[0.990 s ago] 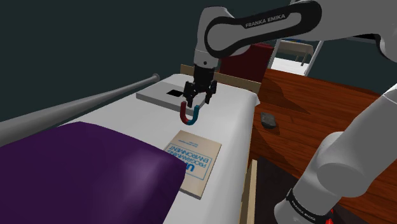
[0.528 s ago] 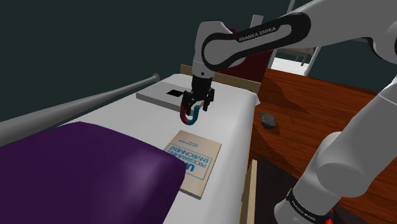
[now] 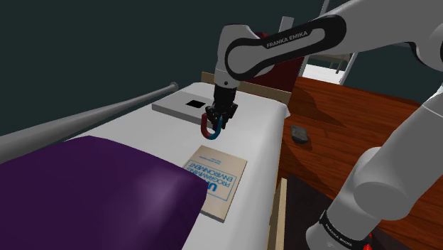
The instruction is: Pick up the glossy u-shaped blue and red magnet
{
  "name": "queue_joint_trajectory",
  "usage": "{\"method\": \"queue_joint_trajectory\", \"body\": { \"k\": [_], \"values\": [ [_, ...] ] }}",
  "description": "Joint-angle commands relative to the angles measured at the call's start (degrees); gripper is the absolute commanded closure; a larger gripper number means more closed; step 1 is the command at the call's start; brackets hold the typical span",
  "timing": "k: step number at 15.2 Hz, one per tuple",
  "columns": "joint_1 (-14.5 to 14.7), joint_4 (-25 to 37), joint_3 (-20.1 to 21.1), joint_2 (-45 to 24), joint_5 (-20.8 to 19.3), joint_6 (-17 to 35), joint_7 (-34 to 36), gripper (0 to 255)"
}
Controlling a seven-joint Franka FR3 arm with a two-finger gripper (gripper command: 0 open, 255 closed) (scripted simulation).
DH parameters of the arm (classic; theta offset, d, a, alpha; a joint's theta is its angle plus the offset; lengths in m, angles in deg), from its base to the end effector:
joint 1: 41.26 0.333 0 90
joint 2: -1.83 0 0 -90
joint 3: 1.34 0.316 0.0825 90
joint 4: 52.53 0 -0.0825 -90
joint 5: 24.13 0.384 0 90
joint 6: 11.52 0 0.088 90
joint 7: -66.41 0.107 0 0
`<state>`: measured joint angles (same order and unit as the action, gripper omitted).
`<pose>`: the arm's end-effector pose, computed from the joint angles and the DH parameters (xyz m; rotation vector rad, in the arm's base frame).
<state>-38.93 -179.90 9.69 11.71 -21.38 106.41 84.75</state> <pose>0.4805 0.1192 0.4464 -3.1261 0.1753 -0.0033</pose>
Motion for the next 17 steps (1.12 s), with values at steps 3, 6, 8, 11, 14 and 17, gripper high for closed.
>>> {"method": "queue_joint_trajectory", "body": {
  "k": [3, 6, 8, 11, 14, 17],
  "values": [
    [0.0, 0.04, 0.01, -0.05, -0.02, -0.04, 0.04, 255],
    [-0.02, 1.68, -0.08, 0.67, 0.06, -2.38, -0.03, 255],
    [-0.03, 2.83, -0.14, 1.08, 0.1, -3.94, -0.06, 255],
    [-0.06, 4.64, -0.23, 1.6, 0.14, -6.26, -0.09, 255],
    [-0.08, 6.56, -0.31, 2.0, 0.16, -8.58, -0.11, 255],
    [-0.11, 8.59, -0.38, 2.29, 0.16, -10.89, -0.11, 255]
  ]
}}
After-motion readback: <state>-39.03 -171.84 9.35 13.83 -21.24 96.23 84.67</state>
